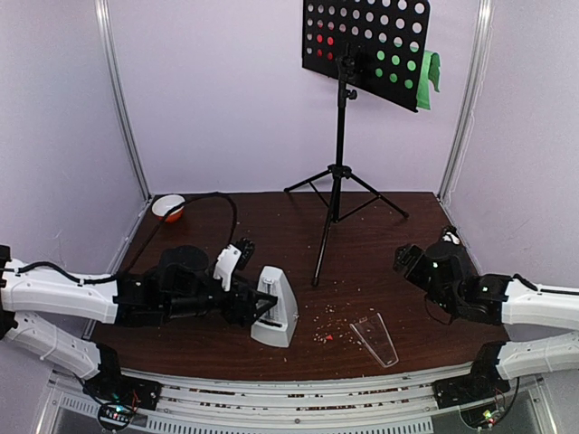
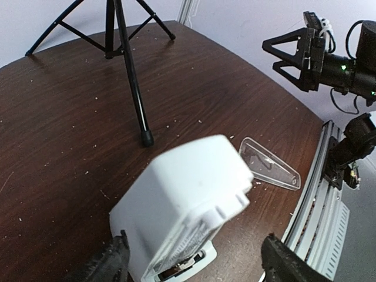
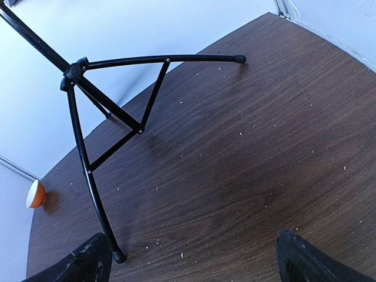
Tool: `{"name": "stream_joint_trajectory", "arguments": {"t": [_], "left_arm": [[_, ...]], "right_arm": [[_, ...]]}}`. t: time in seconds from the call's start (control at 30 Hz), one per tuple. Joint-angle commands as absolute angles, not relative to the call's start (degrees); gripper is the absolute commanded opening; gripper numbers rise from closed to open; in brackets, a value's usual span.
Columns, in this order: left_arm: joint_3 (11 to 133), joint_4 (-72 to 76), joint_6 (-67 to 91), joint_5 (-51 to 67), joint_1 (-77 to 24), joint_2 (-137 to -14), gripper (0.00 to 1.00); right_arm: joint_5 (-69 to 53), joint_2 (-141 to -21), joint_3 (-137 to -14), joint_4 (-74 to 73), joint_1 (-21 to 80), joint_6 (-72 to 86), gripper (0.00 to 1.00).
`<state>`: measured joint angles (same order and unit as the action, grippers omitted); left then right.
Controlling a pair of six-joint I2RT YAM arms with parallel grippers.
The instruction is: Pack up the instrument practice props
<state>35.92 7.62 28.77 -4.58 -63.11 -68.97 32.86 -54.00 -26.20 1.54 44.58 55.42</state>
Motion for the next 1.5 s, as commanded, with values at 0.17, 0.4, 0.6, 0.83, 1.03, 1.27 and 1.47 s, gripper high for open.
{"name": "stream_joint_trajectory", "arguments": {"t": [0.17, 0.4, 0.6, 0.83, 1.03, 1.27, 1.47], "left_arm": [[20.3, 20.0, 36.3, -0.2, -63.1, -61.4, 0.92], [16.1, 25.1, 38.6, 4.1, -62.5, -63.0, 0.95], [14.2, 27.3, 40.6, 4.6, -59.9, -65.7, 0.95], [14.3, 27.5, 39.6, 5.5, -58.5, -65.8, 0.95], [14.4, 28.5, 38.8, 6.3, -58.5, -66.7, 0.95], [16.6, 29.3, 37.9, 7.7, -58.5, -69.8, 0.95], [19.4, 30.4, 37.0, 9.8, -58.7, -75.3, 0.94]], "right_arm": [[24.4, -48.4, -26.8, -1.1, 44.3, 52.8, 0.98], [20.2, -61.9, -29.4, 1.5, 55.5, 59.0, 0.84], [20.3, -80.7, -38.1, 7.3, 67.6, 60.8, 0.85], [18.6, -86.7, -37.2, 20.9, 69.7, 61.6, 0.78], [17.4, -89.8, -39.5, 21.4, 69.8, 61.6, 0.71], [17.4, -90.7, -39.1, 22.1, 69.8, 62.9, 0.68], [18.2, -88.7, -36.1, 24.4, 69.9, 64.2, 0.67]]}}
